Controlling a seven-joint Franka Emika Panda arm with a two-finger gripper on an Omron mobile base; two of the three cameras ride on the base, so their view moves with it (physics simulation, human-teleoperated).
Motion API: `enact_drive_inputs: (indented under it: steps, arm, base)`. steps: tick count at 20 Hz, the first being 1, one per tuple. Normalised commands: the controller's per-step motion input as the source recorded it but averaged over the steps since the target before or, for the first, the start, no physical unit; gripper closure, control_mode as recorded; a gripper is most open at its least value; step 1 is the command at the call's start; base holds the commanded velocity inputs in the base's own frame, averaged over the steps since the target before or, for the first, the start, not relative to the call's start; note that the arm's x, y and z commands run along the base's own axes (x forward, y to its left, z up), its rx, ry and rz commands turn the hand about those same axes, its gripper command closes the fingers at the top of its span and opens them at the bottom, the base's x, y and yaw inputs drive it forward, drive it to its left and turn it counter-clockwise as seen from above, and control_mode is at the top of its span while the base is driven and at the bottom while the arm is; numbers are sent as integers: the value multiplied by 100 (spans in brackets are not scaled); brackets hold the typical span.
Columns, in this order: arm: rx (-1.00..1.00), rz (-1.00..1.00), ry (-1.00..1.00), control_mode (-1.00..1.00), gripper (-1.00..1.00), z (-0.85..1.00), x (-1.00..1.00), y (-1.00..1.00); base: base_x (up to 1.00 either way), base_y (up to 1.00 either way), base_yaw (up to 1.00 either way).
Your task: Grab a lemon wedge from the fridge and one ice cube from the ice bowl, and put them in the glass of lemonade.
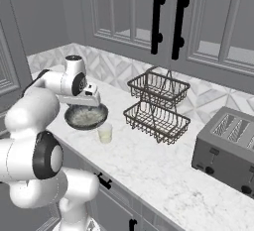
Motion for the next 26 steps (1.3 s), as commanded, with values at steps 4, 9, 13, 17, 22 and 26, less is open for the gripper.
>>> enact_drive_inputs:
  steps: [4, 9, 13, 17, 22, 26]
  arm:
    - [-2, 0, 0, -100, -100, -21, 36, 21]
    - [-2, 0, 0, -100, -100, -10, 12, 29]
    - [0, 0, 0, -100, -100, -1, 28, 6]
    - [0, 0, 0, -100, -100, -32, 12, 0]
    - [0, 0, 0, -100, -100, -30, 5, 0]
    - [0, 0, 0, -100, -100, -10, 15, 0]
  base:
    - [0, 0, 0]
    - [0, 0, 0]
    - [0, 0, 0]
    - [0, 0, 0]
    - [0, 0, 0]
    - [0, 0, 0]
